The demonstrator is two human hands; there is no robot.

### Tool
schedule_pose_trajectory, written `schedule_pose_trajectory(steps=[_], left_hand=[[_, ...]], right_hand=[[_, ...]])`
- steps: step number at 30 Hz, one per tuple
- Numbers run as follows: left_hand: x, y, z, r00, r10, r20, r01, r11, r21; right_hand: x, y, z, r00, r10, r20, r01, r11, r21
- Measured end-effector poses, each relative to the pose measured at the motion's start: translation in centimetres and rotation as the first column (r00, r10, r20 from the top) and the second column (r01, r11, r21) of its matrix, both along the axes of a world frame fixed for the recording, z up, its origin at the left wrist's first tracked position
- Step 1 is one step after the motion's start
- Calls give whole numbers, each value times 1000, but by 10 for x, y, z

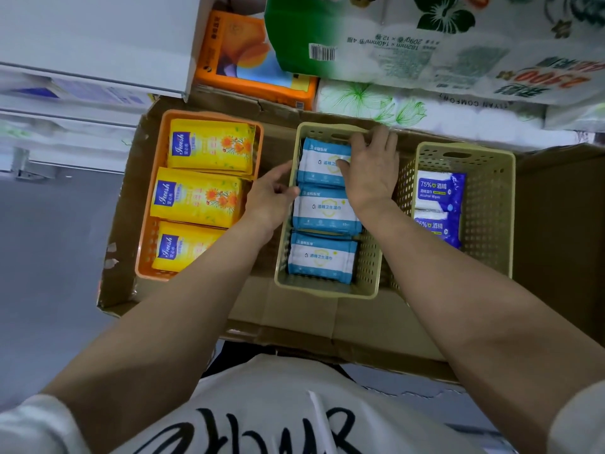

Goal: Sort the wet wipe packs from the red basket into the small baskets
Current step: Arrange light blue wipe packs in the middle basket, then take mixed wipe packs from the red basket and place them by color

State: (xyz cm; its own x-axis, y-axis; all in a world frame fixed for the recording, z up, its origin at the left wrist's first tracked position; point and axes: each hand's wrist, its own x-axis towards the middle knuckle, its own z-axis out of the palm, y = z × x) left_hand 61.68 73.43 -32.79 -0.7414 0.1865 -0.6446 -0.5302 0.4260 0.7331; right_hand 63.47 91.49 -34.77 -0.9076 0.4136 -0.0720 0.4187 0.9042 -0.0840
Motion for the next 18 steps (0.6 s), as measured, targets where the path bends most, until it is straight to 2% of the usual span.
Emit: schedule_pose_trajectory(steps=[2,6,11,14,18], left_hand=[[1,1,1,1000,9,-5,-9,1000,-4],[2,4,4,999,2,-39,-4,999,-47],[2,4,25,989,-105,-100,79,970,-231],[2,-7,52,972,-153,-179,112,969,-221],[-6,-46,100,900,-257,-352,174,953,-250]], right_hand=[[-5,2,3,998,16,65,-16,1000,-3],[-13,6,11,984,60,168,-39,991,-125],[-5,7,38,969,100,226,-54,979,-198],[4,4,70,967,137,213,-89,972,-219],[19,-14,128,984,157,78,-140,971,-191]])
